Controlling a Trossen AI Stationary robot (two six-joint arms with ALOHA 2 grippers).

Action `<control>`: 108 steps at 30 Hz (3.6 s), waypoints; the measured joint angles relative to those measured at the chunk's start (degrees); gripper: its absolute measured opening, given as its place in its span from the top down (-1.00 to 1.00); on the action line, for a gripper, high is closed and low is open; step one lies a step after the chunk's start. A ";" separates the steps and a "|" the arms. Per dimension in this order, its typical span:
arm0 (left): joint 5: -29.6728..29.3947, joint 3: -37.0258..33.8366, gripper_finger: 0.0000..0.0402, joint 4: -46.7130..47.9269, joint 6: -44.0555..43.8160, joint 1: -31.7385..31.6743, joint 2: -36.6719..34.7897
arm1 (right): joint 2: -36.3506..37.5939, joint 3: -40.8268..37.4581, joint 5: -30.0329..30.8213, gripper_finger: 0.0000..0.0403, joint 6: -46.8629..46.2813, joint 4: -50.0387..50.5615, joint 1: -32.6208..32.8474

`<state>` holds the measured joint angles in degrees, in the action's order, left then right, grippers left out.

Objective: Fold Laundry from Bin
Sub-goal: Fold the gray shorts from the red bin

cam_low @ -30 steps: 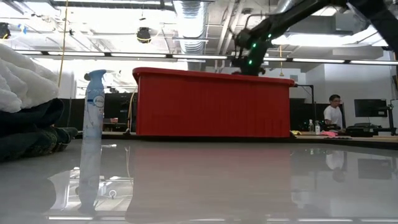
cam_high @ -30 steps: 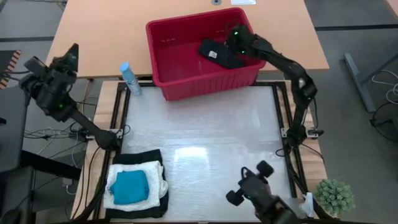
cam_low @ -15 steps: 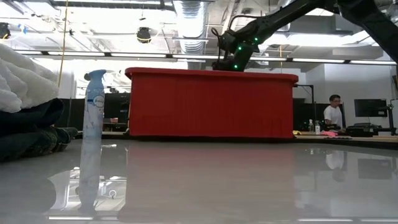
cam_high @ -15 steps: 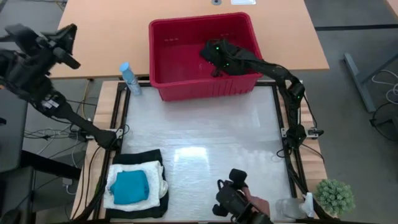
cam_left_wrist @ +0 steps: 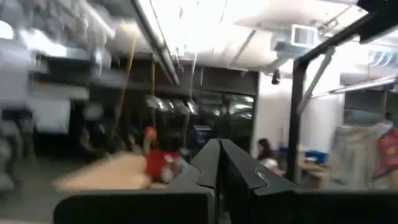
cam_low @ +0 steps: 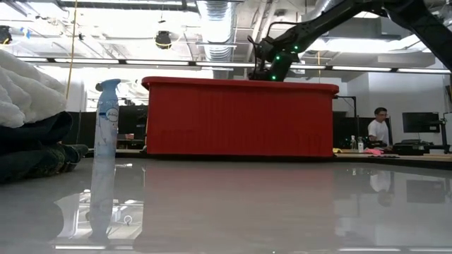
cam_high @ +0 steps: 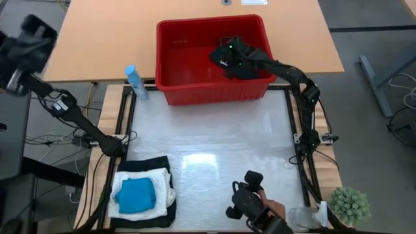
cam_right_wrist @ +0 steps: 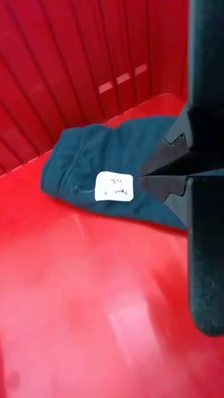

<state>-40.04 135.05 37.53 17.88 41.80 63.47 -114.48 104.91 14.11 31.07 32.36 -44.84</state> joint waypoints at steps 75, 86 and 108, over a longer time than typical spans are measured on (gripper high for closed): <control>55.37 0.06 1.00 -35.72 6.37 -83.81 27.18 | 0.07 -0.01 -0.63 0.89 -1.09 -1.51 -2.56; 75.41 0.03 1.00 -26.37 12.35 -91.14 37.73 | 0.07 -0.01 -0.63 0.88 -1.08 -1.52 -2.57; 75.37 -0.11 1.00 -17.56 -22.42 -95.33 62.07 | 10.45 0.06 -15.46 0.88 -11.95 0.50 -5.72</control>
<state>35.33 134.93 19.97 -4.54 -53.53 125.54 -104.03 104.97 -1.35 19.12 32.86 -50.55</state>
